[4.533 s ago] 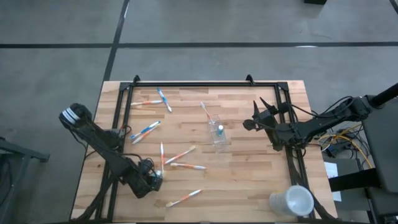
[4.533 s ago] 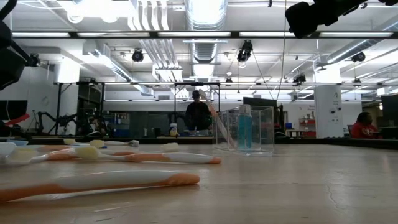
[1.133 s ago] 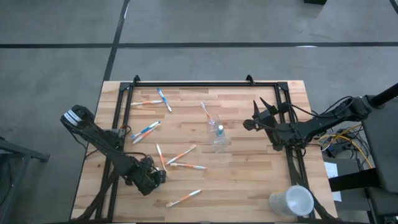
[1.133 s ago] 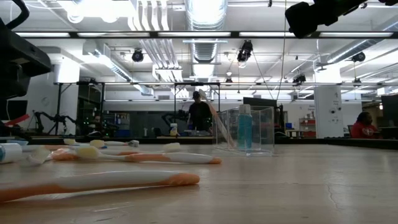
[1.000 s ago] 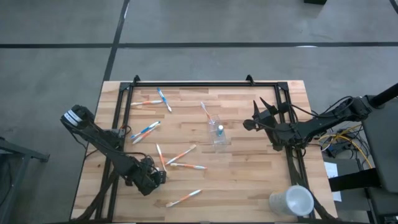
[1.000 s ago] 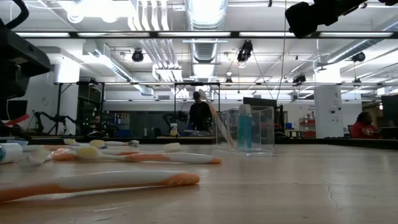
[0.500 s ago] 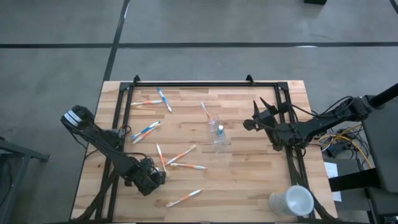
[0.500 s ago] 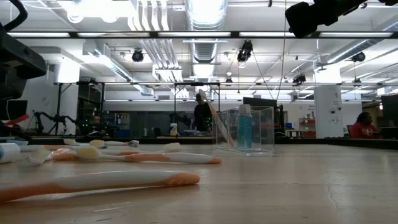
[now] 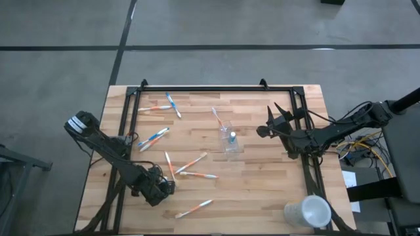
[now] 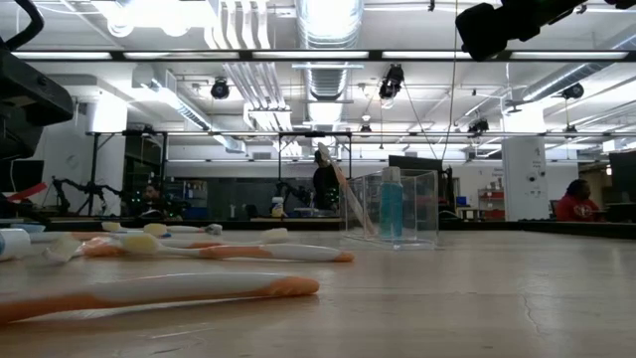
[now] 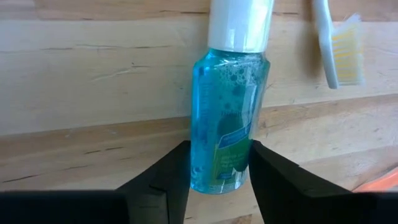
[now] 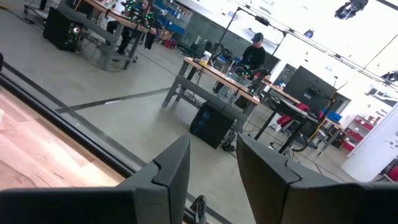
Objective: Pick & Place toothbrushing station
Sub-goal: Put the mouthwash into the transparent organizer
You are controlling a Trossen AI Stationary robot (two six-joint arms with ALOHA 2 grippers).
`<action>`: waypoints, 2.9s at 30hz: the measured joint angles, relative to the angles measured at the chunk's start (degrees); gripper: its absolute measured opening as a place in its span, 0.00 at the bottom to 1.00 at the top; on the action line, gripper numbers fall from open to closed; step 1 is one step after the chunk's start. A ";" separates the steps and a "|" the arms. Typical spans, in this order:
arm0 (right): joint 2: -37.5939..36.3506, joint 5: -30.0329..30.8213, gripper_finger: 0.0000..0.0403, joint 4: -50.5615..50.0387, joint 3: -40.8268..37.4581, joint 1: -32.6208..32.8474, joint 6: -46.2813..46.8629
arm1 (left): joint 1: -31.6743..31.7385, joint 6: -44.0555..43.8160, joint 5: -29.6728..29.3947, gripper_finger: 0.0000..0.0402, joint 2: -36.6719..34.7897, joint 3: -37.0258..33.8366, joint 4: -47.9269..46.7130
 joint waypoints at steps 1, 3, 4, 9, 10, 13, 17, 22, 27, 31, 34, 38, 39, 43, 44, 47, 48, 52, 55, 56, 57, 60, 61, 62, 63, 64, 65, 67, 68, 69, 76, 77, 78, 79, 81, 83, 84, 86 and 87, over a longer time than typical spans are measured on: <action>-0.01 0.01 0.31 0.00 0.00 -0.01 -0.01 | 0.00 0.47 0.00 0.38 -0.08 0.08 -0.08; 0.01 -0.01 0.31 0.00 0.00 0.00 0.00 | 0.00 1.82 0.00 0.38 -0.17 0.27 -0.21; 0.01 -0.01 0.31 0.00 0.00 -0.02 0.00 | 0.00 2.56 0.00 0.38 -0.19 0.31 -0.22; -0.01 0.00 0.31 0.00 0.00 0.00 0.00 | 0.00 3.13 -0.02 0.38 -0.22 0.31 -0.22; -0.01 -0.01 0.31 0.00 0.00 -0.02 -0.01 | 0.00 3.13 -0.02 0.38 -0.22 0.31 -0.22; -0.01 -0.01 0.31 0.00 0.00 -0.02 -0.02 | 0.00 3.28 -0.04 0.38 -0.26 0.62 -0.67; -0.01 -0.01 0.31 0.00 0.00 -0.02 0.00 | 0.00 4.40 -0.35 0.38 -0.26 1.97 -3.81; 0.00 -0.01 0.31 0.00 0.00 -0.01 -0.01 | 0.00 4.52 -2.19 0.38 -1.39 4.24 -9.85; -0.01 -0.01 0.31 0.00 0.00 0.00 0.00 | 0.00 6.35 -4.79 0.38 -2.38 6.58 -15.49; -0.01 -0.01 0.31 0.00 0.00 -0.02 0.00 | 0.00 12.51 -7.70 0.38 -2.80 8.11 -16.94; -0.01 -0.01 0.31 0.00 0.00 0.00 0.00 | 0.00 19.18 -13.17 0.38 -3.20 8.81 -16.92; -0.01 -0.01 0.31 0.00 0.00 -0.01 0.00 | 0.00 27.81 -24.05 0.38 -4.22 9.93 -16.92; -0.01 -0.01 0.31 0.00 0.00 0.00 0.00 | 0.00 30.10 -27.09 0.38 -4.63 10.14 -16.88; -0.01 -0.01 0.31 0.00 0.00 0.00 0.00 | 0.07 37.28 -35.83 0.38 -6.62 10.52 -16.77; -0.01 -0.01 0.31 0.00 0.00 -0.01 0.00 | 0.13 38.60 -36.85 0.38 -7.19 10.46 -16.67; -0.01 -0.01 0.31 0.00 0.00 -0.02 0.00 | 0.36 42.98 -38.21 0.38 -8.37 10.36 -16.53; -0.01 -0.01 0.31 0.00 0.00 0.00 0.00 | 0.41 44.70 -38.64 0.38 -8.64 10.37 -16.37; -0.01 -0.01 0.31 0.00 0.00 0.00 -0.02 | 0.66 52.41 -41.43 0.38 -9.41 10.36 -12.72; -0.01 -0.01 0.31 0.00 0.00 -0.01 0.00 | 1.10 60.06 -43.22 0.38 -9.44 10.36 -10.19; -0.01 -0.01 0.31 0.00 0.00 -0.01 -0.01 | 1.45 62.51 -43.62 0.38 -9.46 10.36 -9.45; -0.01 -0.01 0.31 0.00 0.00 -0.02 0.00 | 1.87 64.72 -43.83 0.38 -9.52 10.36 -8.80; -0.01 -0.01 0.31 0.00 0.00 0.00 0.00 | 3.47 70.33 -44.01 0.38 -9.53 10.38 -7.95; -0.01 -0.01 0.31 0.00 0.00 0.00 -0.02 | 4.07 71.58 -44.00 0.38 -9.53 10.39 -7.83; -0.01 -0.01 0.31 0.00 0.00 -0.02 0.00 | 4.75 72.48 -44.01 0.38 -9.53 10.46 -7.75; -0.01 -0.01 0.31 0.00 0.00 -0.02 0.00 | 5.50 73.04 -43.98 0.38 -9.53 10.47 -7.60; 0.00 -0.01 0.31 0.00 0.00 -0.02 -0.01 | 6.23 73.23 -44.00 0.38 -9.53 10.47 -7.55; -0.01 -0.01 0.31 0.00 0.00 -0.02 -0.02 | 6.92 73.27 -43.98 0.38 -9.53 10.45 -7.39; -0.01 -0.01 0.31 0.00 0.00 0.00 -0.02 | 8.12 73.41 -43.98 0.38 -9.53 10.45 -7.33; -0.01 -0.01 0.31 0.00 0.00 0.00 0.00 | 8.59 73.62 -43.98 0.38 -9.53 10.46 -7.27; -0.01 -0.01 0.31 0.00 0.00 -0.01 -0.01 | 8.96 73.97 -43.96 0.38 -9.53 10.47 -7.21; -0.01 -0.01 0.31 -0.02 0.00 0.02 -9.50 | 9.90 75.62 -43.91 0.38 -9.53 10.56 -6.00; -0.01 -0.01 0.31 -0.02 0.00 0.02 -10.09 | 9.90 76.02 -43.89 0.38 -9.53 10.70 -5.82; -0.01 -0.01 0.31 -0.02 0.00 0.02 -10.53 | 9.90 76.62 -43.89 0.38 -9.53 10.79 -5.78; -0.01 -0.01 0.31 -0.02 0.00 0.02 -10.63 | 9.91 77.19 -43.91 0.38 -9.53 10.80 -5.80; 0.00 -0.01 0.31 -0.02 0.00 0.02 -10.65 | 10.10 78.11 -43.89 0.38 -9.53 10.80 -5.79; -0.01 -0.02 0.31 -0.02 0.00 0.02 -10.54 | 10.21 78.16 -43.93 0.38 -9.53 10.80 -5.75; -0.01 -0.05 0.31 -0.02 0.00 0.02 -10.14 | 10.23 78.18 -43.93 0.38 -9.53 10.80 -5.75; 0.01 -0.10 0.31 -0.02 0.00 0.02 -8.05 | 10.29 78.17 -43.91 0.38 -9.53 10.77 -5.73; -0.01 -0.08 0.31 -0.02 0.00 0.02 -6.14 | 10.33 78.11 -43.92 0.38 -9.53 10.76 -5.72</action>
